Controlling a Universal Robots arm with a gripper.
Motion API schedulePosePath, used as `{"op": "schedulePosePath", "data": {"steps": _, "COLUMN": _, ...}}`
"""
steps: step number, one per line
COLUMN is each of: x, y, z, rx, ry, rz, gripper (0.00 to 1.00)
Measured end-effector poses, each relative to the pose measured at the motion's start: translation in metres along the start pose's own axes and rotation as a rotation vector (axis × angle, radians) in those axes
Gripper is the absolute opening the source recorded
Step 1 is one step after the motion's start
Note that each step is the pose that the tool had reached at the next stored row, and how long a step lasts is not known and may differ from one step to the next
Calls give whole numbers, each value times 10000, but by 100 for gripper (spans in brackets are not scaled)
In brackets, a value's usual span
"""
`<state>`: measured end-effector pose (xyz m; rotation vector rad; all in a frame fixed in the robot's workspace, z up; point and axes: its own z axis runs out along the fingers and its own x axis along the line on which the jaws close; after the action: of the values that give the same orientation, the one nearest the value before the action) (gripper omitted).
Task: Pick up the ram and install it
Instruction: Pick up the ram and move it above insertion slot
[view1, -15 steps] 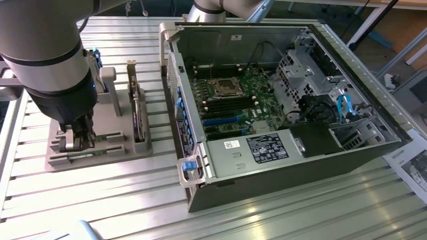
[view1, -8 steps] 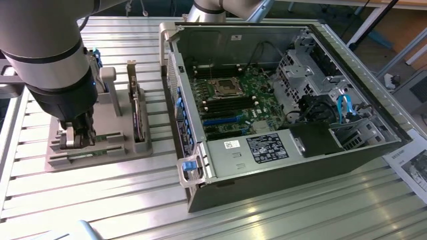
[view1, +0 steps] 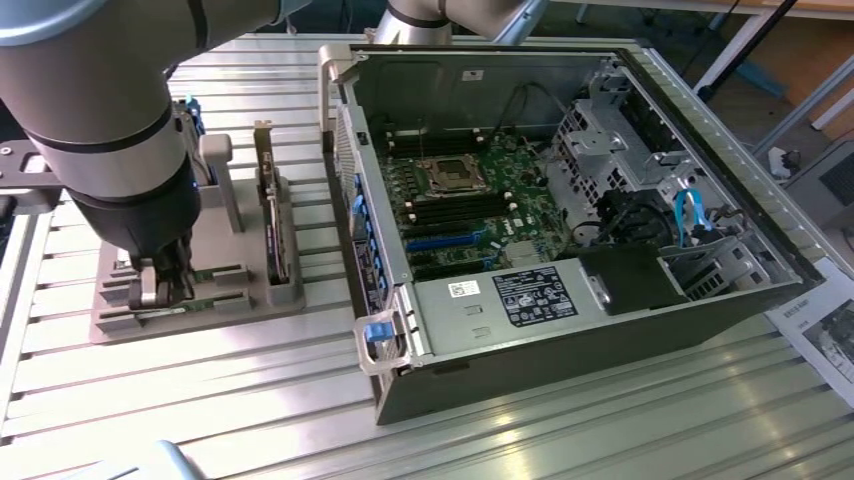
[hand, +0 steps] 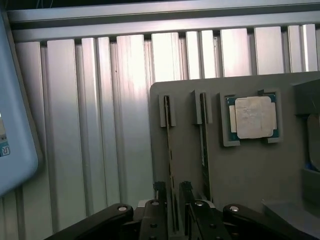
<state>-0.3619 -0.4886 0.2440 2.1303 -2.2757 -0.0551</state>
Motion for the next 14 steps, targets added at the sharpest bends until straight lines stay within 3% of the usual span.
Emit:
{"op": "schedulePosePath", "data": {"steps": 8, "x": 19, "y": -11, "z": 228, "rx": -1, "ry": 1, "rz": -1, "gripper": 25}}
{"op": "schedulePosePath", "data": {"steps": 14, "x": 20, "y": -12, "z": 229, "rx": -3, "ry": 12, "rz": -266, "gripper": 25}}
